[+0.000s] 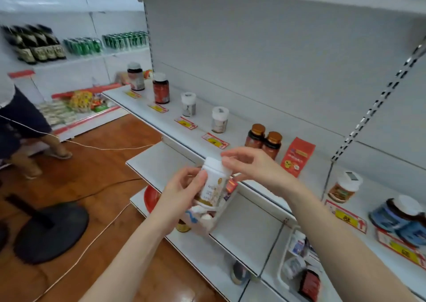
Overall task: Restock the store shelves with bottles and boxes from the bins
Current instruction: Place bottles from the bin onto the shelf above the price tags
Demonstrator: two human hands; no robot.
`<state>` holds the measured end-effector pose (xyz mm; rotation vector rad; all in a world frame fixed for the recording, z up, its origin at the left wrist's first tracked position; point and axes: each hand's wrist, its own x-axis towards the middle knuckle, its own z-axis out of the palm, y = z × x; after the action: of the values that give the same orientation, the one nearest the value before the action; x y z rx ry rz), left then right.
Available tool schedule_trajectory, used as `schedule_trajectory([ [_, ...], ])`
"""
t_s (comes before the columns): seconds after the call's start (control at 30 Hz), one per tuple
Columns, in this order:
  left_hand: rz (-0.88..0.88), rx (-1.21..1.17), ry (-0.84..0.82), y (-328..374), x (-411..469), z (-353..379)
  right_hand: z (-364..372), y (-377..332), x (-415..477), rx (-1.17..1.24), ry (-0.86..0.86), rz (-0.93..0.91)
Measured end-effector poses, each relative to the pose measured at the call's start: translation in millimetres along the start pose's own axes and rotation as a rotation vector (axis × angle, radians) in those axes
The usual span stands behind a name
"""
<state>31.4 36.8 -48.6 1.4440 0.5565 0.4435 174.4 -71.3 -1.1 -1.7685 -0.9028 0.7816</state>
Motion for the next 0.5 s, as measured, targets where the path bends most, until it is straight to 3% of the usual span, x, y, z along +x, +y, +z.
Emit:
schedule_trajectory([
  [0.17,0.075,0.148,-0.021,5,37,-27,7,-20,40,-0.056,-0.02,0.033],
  [0.3,0.208,0.32,0.09,3,78,-33,-8,-21,75,-0.203,0.072,0.076],
  [0.43,0.287,0.699,0.111,-21,125,-33,-35,-22,120,-0.545,0.263,0.039],
  [0.5,0.333,0.943,0.031,-33,148,-31,-50,-25,143,-0.705,0.313,0.037],
])
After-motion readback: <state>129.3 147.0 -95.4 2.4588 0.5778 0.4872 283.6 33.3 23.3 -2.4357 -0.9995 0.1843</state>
